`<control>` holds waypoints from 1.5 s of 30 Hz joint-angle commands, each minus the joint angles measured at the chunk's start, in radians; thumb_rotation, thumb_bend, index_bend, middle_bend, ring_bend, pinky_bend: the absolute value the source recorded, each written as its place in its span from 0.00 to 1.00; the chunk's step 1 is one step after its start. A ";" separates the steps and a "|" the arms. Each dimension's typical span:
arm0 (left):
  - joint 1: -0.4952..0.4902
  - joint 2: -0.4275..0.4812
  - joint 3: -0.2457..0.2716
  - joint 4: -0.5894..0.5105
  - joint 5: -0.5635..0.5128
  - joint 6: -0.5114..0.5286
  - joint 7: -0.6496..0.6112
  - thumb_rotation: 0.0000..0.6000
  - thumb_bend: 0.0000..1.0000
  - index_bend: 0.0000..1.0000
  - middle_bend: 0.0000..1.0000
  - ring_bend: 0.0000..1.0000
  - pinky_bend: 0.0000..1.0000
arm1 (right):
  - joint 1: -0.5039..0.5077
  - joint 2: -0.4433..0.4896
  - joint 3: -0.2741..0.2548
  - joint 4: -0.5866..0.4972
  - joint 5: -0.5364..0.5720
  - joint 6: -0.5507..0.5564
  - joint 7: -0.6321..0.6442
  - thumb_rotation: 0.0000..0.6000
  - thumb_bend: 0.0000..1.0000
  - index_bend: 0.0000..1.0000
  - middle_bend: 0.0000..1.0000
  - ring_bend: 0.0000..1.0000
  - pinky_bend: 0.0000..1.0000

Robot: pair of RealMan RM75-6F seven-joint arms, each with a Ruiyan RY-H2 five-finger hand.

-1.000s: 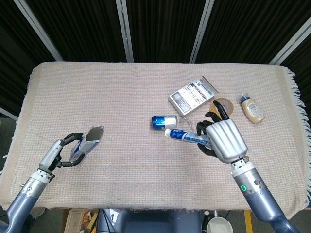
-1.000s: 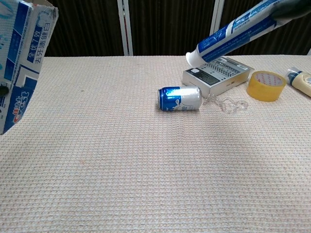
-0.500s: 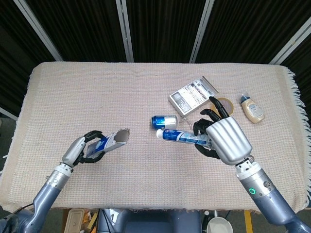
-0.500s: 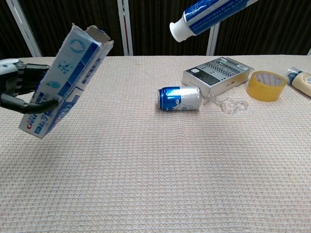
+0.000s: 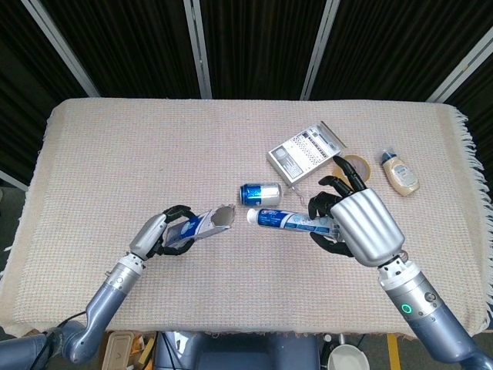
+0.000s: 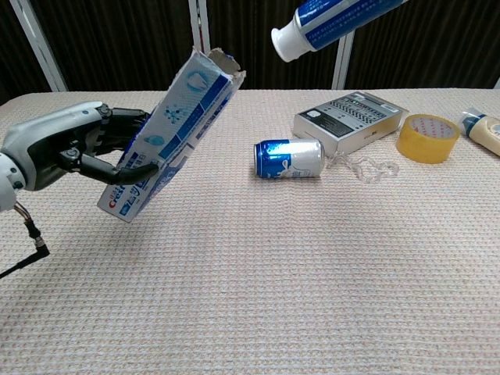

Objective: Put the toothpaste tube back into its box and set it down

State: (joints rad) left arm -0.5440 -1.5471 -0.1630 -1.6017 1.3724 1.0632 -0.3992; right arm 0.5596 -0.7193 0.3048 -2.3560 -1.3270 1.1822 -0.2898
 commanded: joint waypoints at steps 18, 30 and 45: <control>-0.050 -0.057 -0.031 -0.031 -0.046 -0.020 0.104 1.00 0.38 0.39 0.36 0.17 0.16 | 0.001 -0.026 -0.015 0.000 -0.031 -0.003 -0.003 1.00 0.44 0.61 0.61 0.28 0.00; -0.084 -0.089 -0.048 -0.051 -0.063 -0.035 0.157 1.00 0.38 0.39 0.36 0.17 0.16 | 0.010 -0.046 -0.027 0.000 -0.013 -0.016 -0.035 1.00 0.44 0.61 0.61 0.28 0.00; -0.124 -0.097 -0.067 -0.113 -0.092 -0.047 0.256 1.00 0.38 0.40 0.36 0.17 0.16 | 0.051 -0.117 -0.046 0.000 0.077 -0.041 -0.146 1.00 0.44 0.61 0.61 0.28 0.00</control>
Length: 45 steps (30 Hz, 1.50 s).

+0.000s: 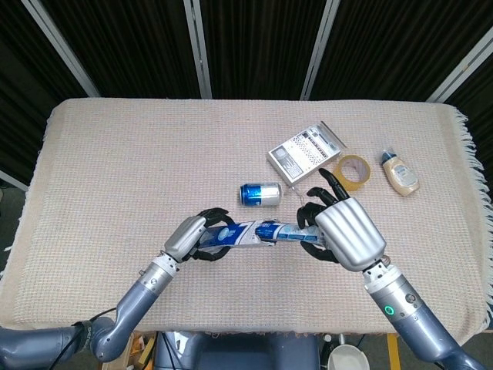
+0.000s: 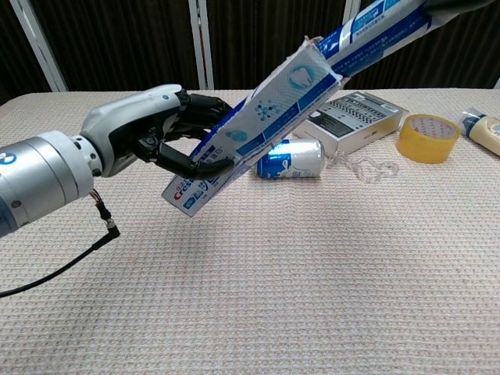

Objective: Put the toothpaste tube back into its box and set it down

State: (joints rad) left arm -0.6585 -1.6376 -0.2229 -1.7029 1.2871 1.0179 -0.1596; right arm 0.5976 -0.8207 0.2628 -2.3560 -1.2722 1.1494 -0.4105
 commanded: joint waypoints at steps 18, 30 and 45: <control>-0.001 -0.028 -0.005 -0.018 0.031 0.035 -0.090 1.00 0.38 0.40 0.36 0.17 0.16 | 0.024 0.021 -0.019 0.000 0.094 -0.017 -0.055 1.00 0.44 0.37 0.33 0.14 0.00; 0.023 -0.021 -0.004 -0.023 0.080 0.092 -0.161 1.00 0.38 0.41 0.36 0.17 0.16 | 0.050 0.109 -0.032 0.000 0.154 -0.088 -0.073 1.00 0.43 0.19 0.12 0.00 0.00; 0.081 0.173 0.063 -0.222 0.270 0.147 -0.524 1.00 0.37 0.41 0.37 0.17 0.16 | -0.026 -0.020 0.000 0.020 0.151 0.281 -0.338 1.00 0.43 0.19 0.12 0.00 0.00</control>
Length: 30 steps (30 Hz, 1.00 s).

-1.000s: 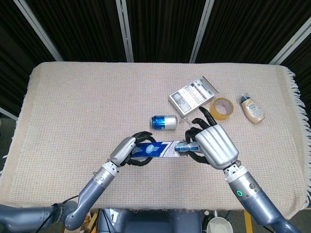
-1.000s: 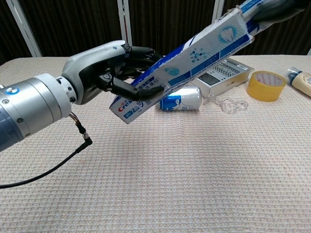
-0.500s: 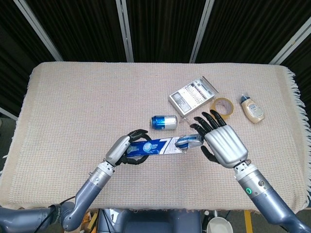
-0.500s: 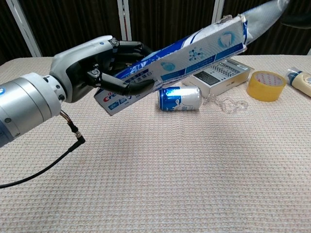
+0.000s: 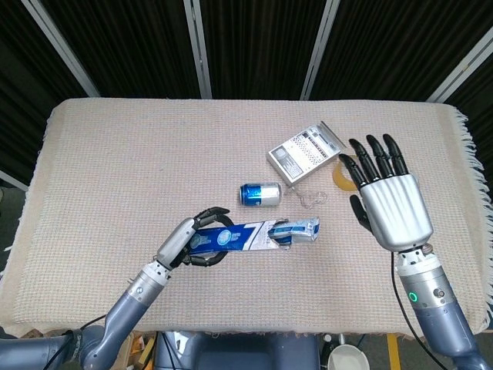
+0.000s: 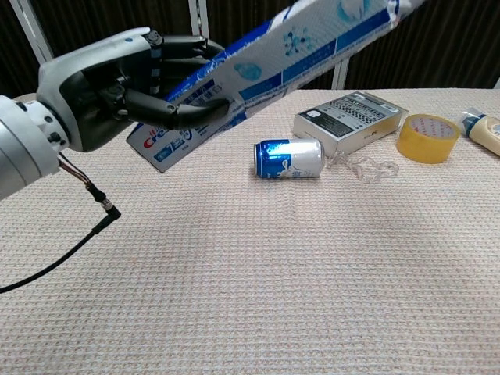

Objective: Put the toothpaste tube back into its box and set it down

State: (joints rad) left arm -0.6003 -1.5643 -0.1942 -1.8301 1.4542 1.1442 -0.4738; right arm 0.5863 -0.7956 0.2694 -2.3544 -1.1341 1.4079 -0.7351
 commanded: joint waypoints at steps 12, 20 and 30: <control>0.055 0.331 0.152 0.011 0.319 0.167 -0.781 1.00 0.35 0.40 0.37 0.17 0.15 | -0.070 -0.165 -0.079 0.188 -0.059 -0.002 0.121 1.00 0.43 0.19 0.12 0.00 0.00; 0.043 0.292 0.184 0.110 0.297 0.160 -0.830 1.00 0.35 0.36 0.32 0.14 0.13 | -0.080 -0.170 -0.077 0.195 -0.066 -0.010 0.130 1.00 0.43 0.19 0.12 0.00 0.00; 0.056 0.262 0.157 0.086 0.140 0.095 -0.449 1.00 0.46 0.52 0.51 0.24 0.18 | -0.095 -0.171 -0.079 0.194 -0.075 -0.014 0.140 1.00 0.42 0.19 0.12 0.00 0.00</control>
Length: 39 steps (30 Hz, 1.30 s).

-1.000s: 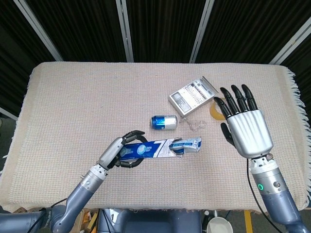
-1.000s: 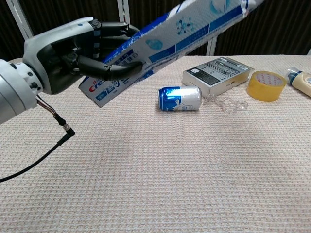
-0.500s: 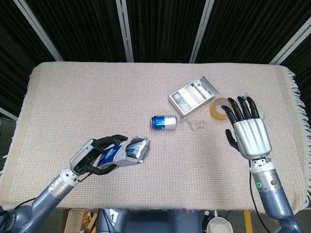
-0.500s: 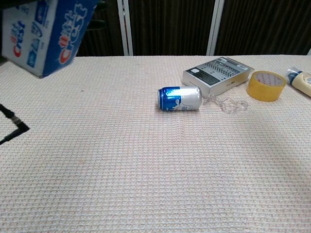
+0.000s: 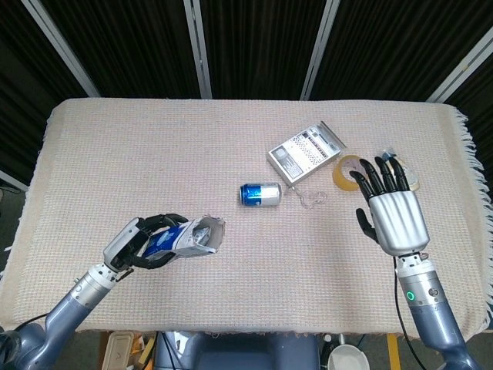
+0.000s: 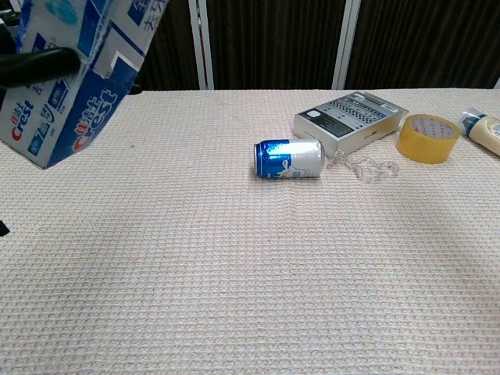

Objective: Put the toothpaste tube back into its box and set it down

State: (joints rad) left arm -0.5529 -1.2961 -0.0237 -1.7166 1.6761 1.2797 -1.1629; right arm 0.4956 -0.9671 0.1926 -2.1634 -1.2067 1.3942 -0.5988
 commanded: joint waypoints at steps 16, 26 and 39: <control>-0.037 -0.026 -0.040 -0.116 -0.602 -0.206 1.264 1.00 0.40 0.46 0.46 0.21 0.17 | -0.023 -0.021 -0.030 0.077 0.021 -0.066 0.064 1.00 0.43 0.22 0.12 0.00 0.00; -0.093 -0.163 -0.110 0.007 -0.709 -0.220 1.375 1.00 0.40 0.46 0.45 0.20 0.17 | -0.035 -0.018 -0.027 0.120 0.005 -0.079 0.122 1.00 0.43 0.23 0.12 0.00 0.00; -0.171 -0.240 -0.102 0.078 -0.795 -0.304 1.537 1.00 0.29 0.29 0.06 0.00 0.00 | -0.065 -0.010 -0.035 0.158 0.011 -0.091 0.183 1.00 0.38 0.23 0.11 0.00 0.00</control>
State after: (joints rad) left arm -0.6993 -1.5536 -0.1460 -1.6214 0.9210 1.0060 0.3051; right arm 0.4320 -0.9793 0.1581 -2.0037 -1.2007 1.3068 -0.4173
